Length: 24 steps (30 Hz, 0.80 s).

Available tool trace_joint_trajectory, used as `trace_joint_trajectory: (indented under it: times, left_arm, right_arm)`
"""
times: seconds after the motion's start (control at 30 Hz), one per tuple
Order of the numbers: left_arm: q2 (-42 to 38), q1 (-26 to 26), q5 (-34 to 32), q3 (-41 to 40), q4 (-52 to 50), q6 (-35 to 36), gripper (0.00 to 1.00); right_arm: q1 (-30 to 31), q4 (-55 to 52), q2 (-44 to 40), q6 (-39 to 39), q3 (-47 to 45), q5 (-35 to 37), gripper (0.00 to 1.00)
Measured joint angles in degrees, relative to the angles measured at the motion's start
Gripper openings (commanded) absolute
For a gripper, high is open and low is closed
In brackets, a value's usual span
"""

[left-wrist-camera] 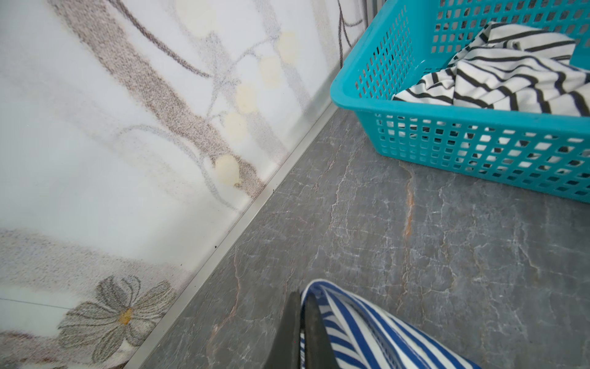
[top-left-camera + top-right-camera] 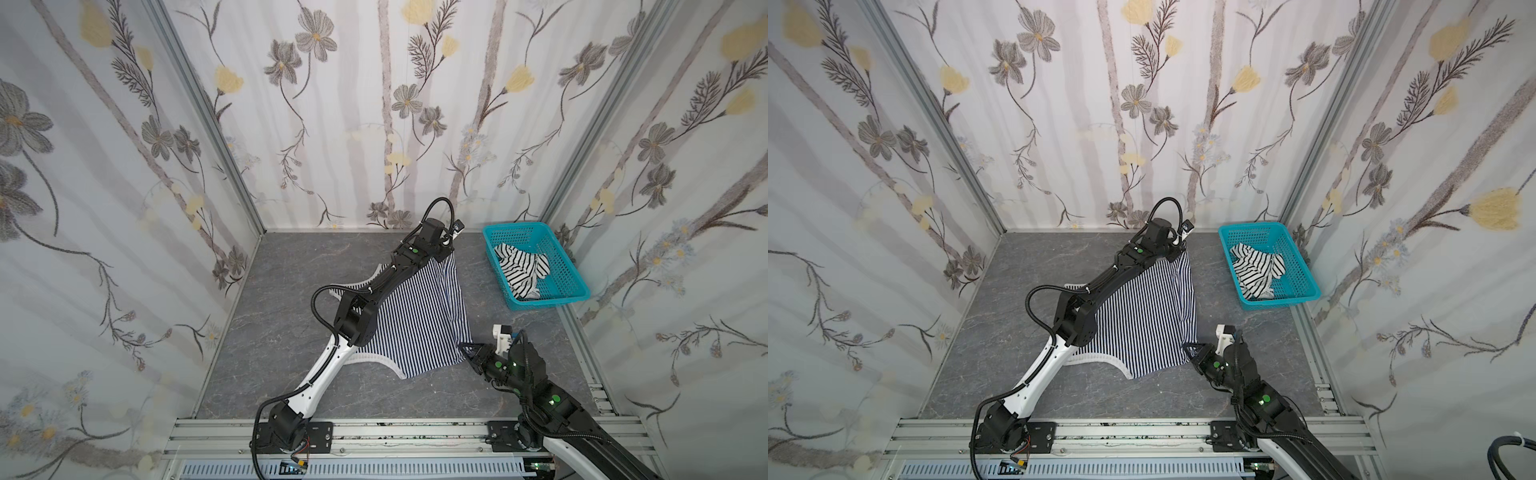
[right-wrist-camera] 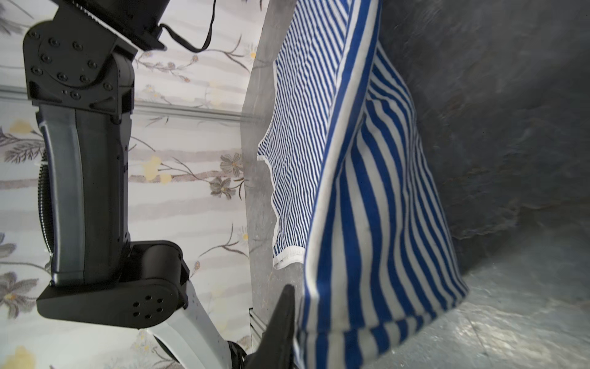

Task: Fold and stack tank tops
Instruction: Smooth out the tank top at the center of the table.

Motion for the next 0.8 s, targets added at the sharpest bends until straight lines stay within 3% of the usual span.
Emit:
trace_joint_trajectory:
  times: [0.07,0.2,0.3,0.43,0.6,0.8]
  left_arm:
    - [0.11,-0.2,0.66,0.0,1.22,-1.22,0.15]
    - [0.11,-0.31,1.99,-0.02,3.69,-3.15,0.38]
    - [0.11,-0.48,2.49,-0.37,5.6,-4.55,0.58]
    - [-0.22,-0.98,1.62,-2.05,7.89,-5.92,0.63]
    - [-8.0,-0.98,-1.11,-18.69,8.85,-5.14,0.64]
    - [-27.17,1.55,-3.08,-46.93,7.28,-5.03,0.66]
  right_arm:
    - [0.0,-4.85,-7.04,3.32,-1.4,3.43,0.25]
    - [-0.02,-8.52,-19.93,8.79,-1.18,9.38,0.28]
    - [-0.07,-13.64,-20.02,11.58,0.04,13.33,0.3]
    - [-0.04,-19.06,-19.69,11.17,1.57,15.47,0.37]
    - [-0.11,-21.42,-4.57,4.5,7.3,14.36,0.42]
    - [-0.04,-20.2,20.57,-8.85,22.77,13.11,0.44]
